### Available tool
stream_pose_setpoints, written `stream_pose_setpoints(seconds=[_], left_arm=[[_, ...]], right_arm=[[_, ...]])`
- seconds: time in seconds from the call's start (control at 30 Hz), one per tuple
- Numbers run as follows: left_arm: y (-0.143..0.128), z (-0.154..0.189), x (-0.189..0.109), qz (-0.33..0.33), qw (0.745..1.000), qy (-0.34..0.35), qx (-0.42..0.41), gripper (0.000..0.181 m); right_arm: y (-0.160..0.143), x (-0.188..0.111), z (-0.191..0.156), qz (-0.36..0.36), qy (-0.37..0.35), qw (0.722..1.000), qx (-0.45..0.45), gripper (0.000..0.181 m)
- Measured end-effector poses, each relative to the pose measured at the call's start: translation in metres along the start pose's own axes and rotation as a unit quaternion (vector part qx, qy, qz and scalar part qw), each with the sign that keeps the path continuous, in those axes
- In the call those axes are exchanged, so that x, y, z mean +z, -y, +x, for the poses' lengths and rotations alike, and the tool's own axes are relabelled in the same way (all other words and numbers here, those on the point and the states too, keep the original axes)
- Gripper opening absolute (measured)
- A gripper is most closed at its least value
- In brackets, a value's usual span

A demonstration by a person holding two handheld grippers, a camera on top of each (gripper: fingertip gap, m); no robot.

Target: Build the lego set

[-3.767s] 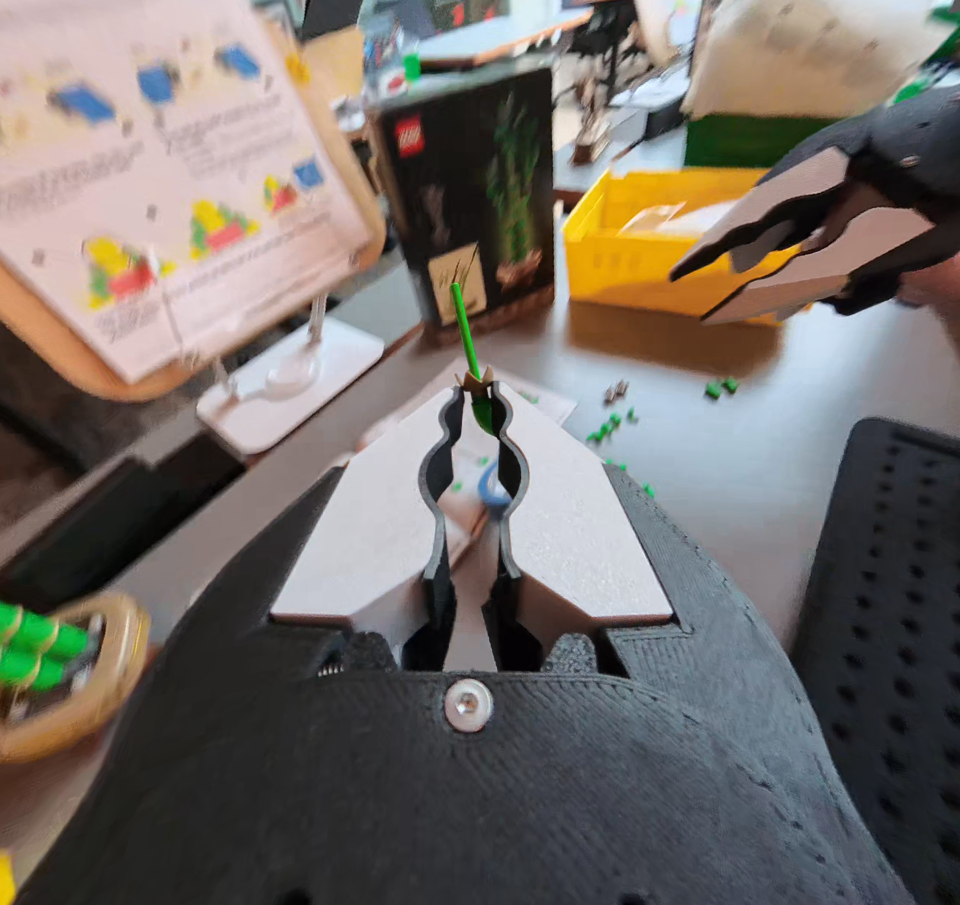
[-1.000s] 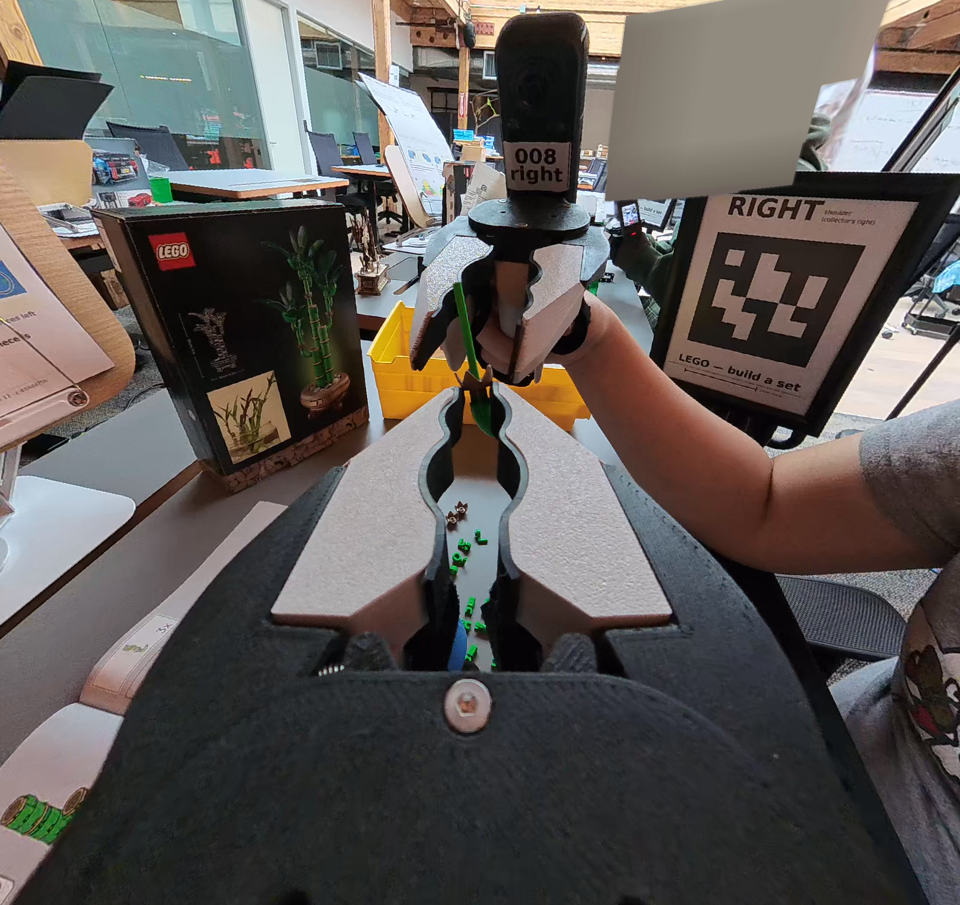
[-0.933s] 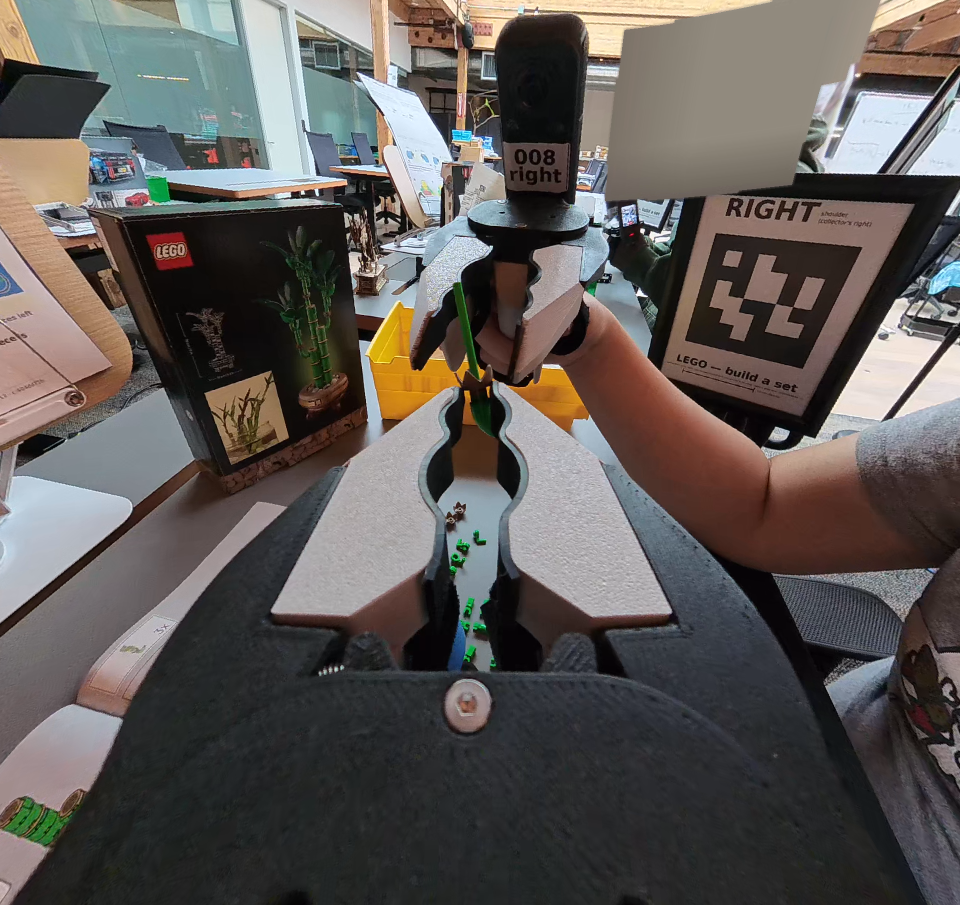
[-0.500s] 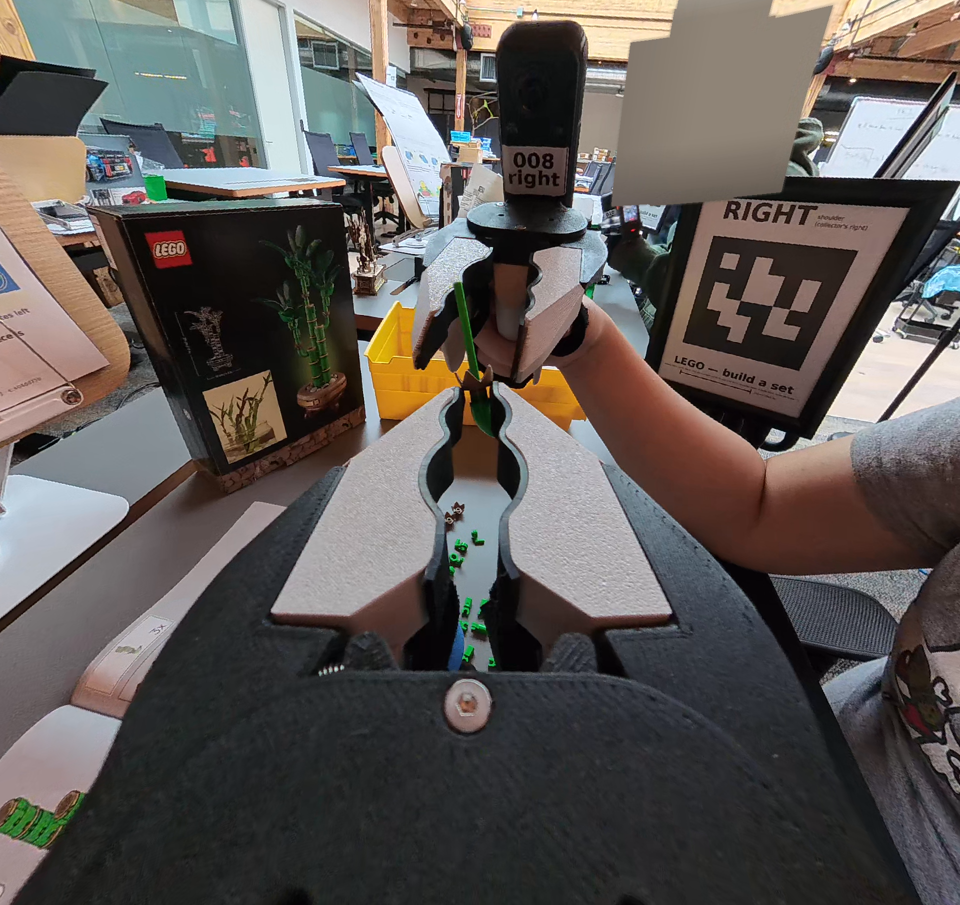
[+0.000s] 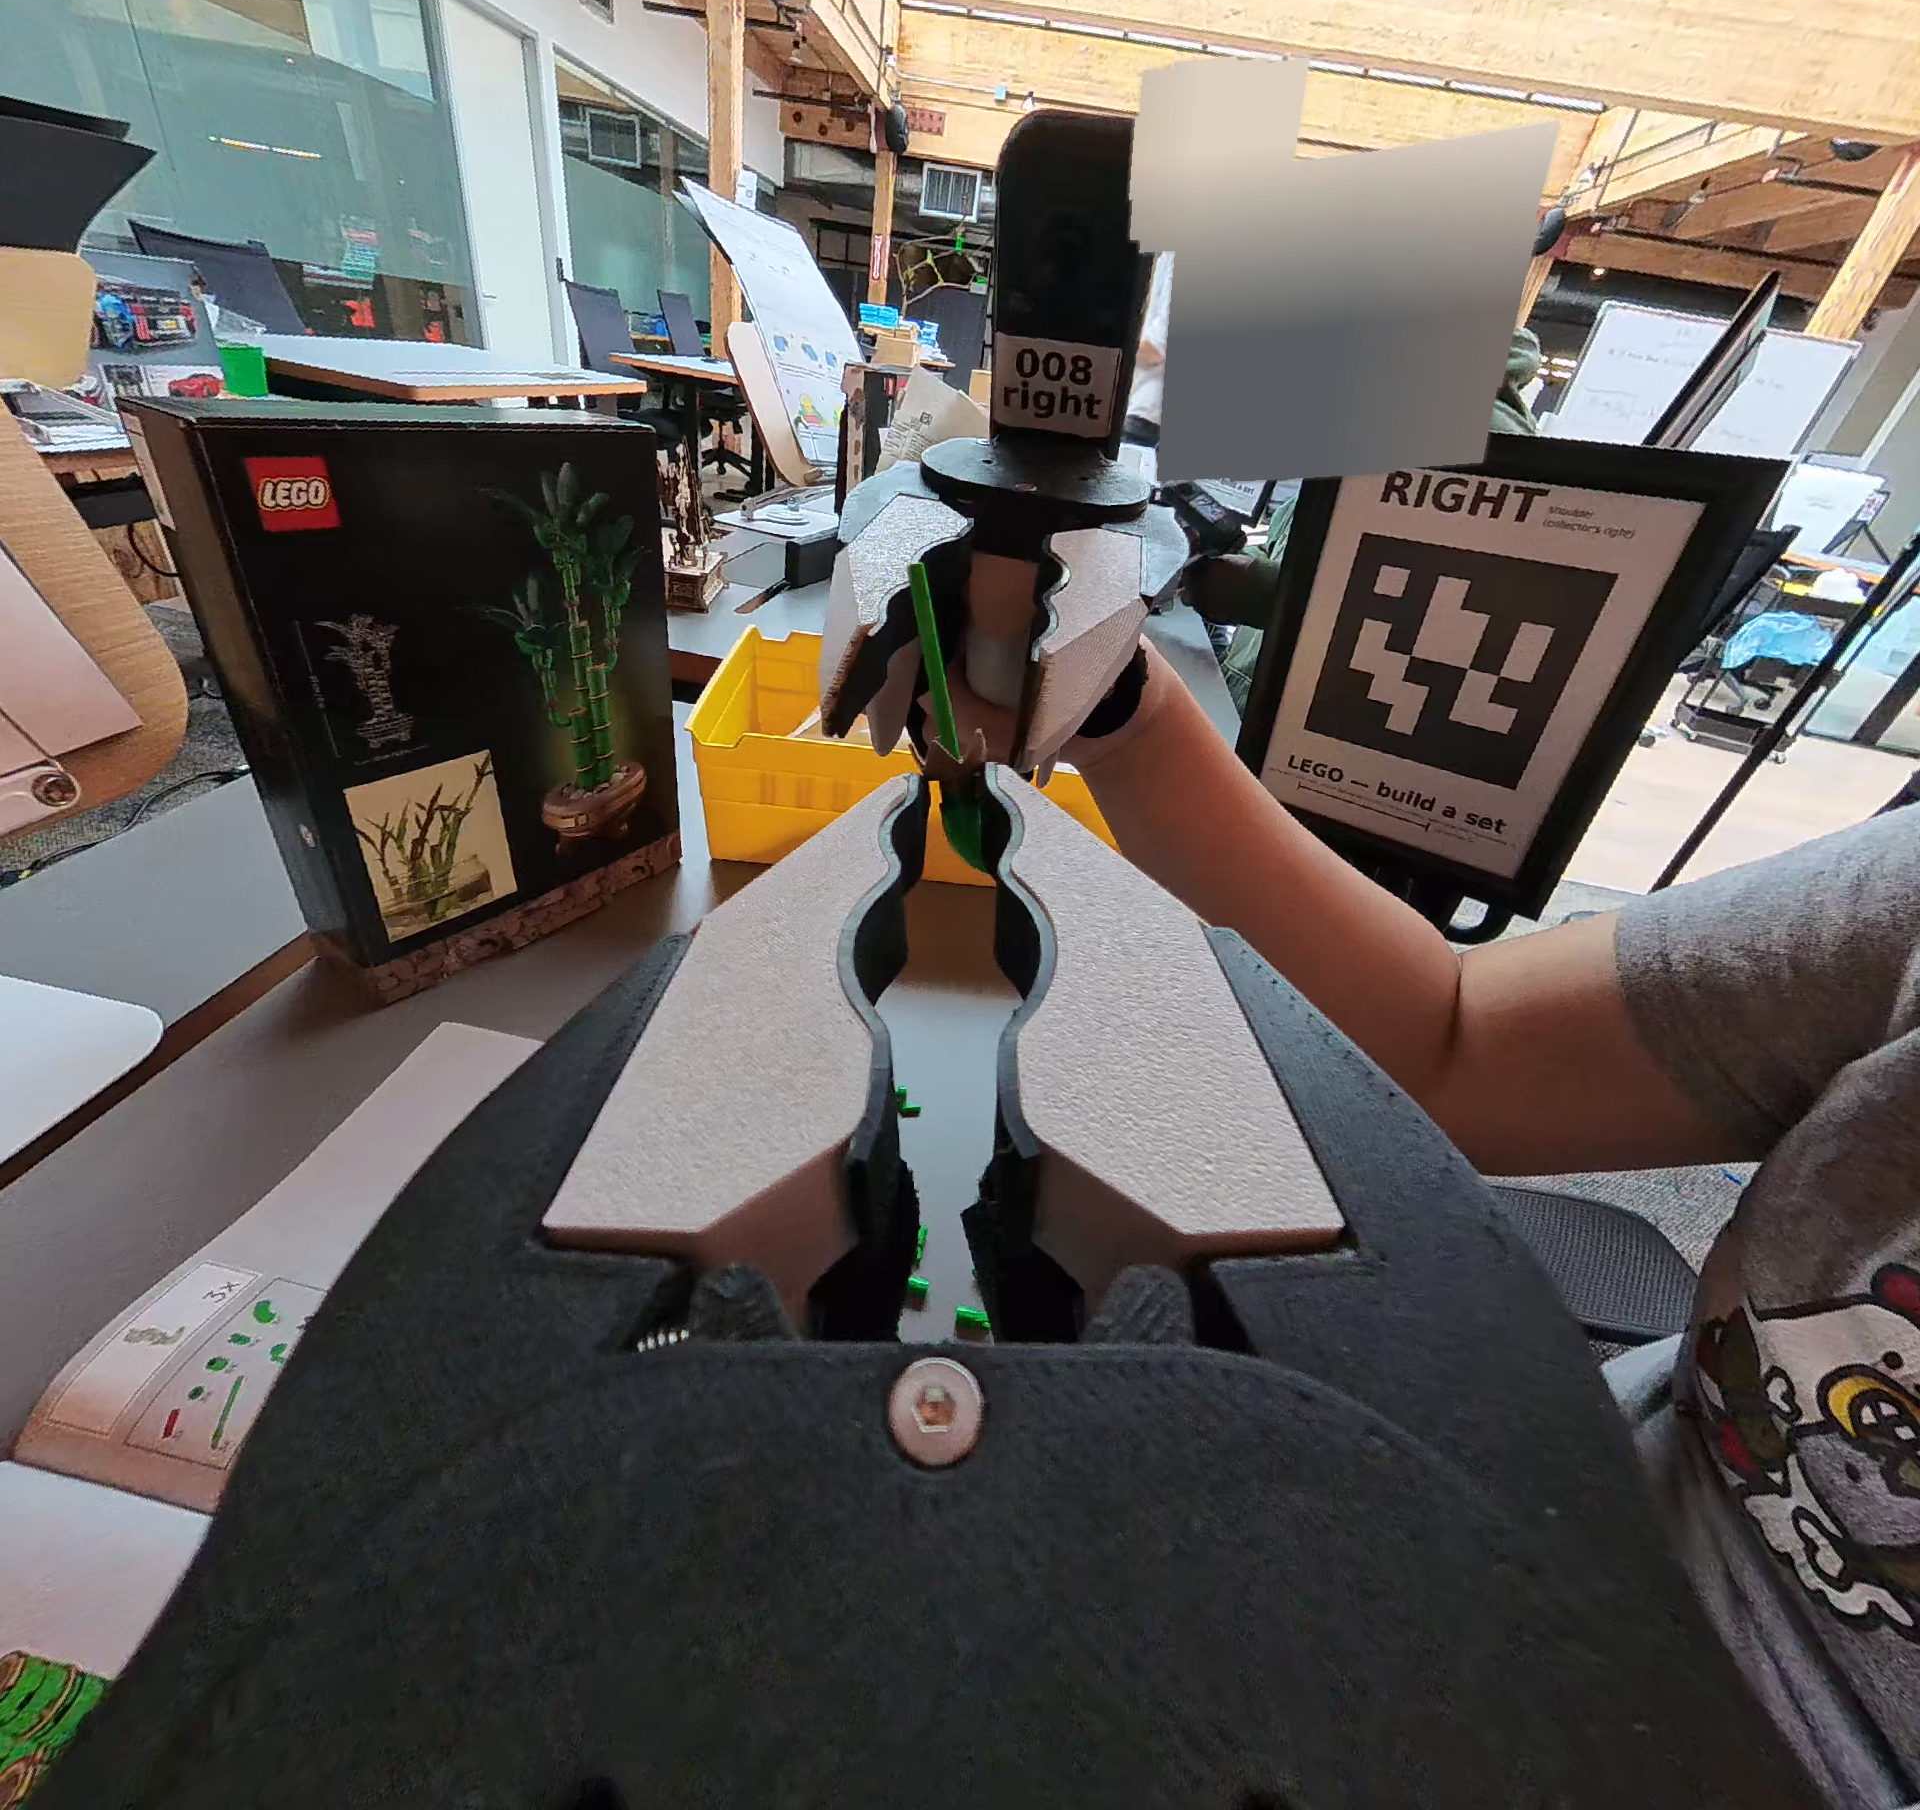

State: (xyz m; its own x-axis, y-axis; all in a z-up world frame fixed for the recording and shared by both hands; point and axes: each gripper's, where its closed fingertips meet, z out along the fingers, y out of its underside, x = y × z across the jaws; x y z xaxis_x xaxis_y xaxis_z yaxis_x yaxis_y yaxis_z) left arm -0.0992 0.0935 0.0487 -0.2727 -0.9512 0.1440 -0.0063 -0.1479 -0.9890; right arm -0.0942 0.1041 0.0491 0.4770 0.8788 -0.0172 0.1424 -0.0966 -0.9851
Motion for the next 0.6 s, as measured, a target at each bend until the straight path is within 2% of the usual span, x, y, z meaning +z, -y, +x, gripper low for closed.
stream_pose_setpoints(seconds=[0.4,0.6], left_arm=[[-0.002,-0.0007,0.0018,-0.006,1.0,0.01,0.011,0.007],[-0.0011,-0.0083,-0.0012,0.01,1.0,0.012,-0.019,0.006]], right_arm=[[-0.0001,0.0014,0.001,-0.002,-0.005,1.0,-0.004,0.033],[-0.0047,-0.0003,0.0027,-0.007,-0.004,1.0,0.001,0.034]])
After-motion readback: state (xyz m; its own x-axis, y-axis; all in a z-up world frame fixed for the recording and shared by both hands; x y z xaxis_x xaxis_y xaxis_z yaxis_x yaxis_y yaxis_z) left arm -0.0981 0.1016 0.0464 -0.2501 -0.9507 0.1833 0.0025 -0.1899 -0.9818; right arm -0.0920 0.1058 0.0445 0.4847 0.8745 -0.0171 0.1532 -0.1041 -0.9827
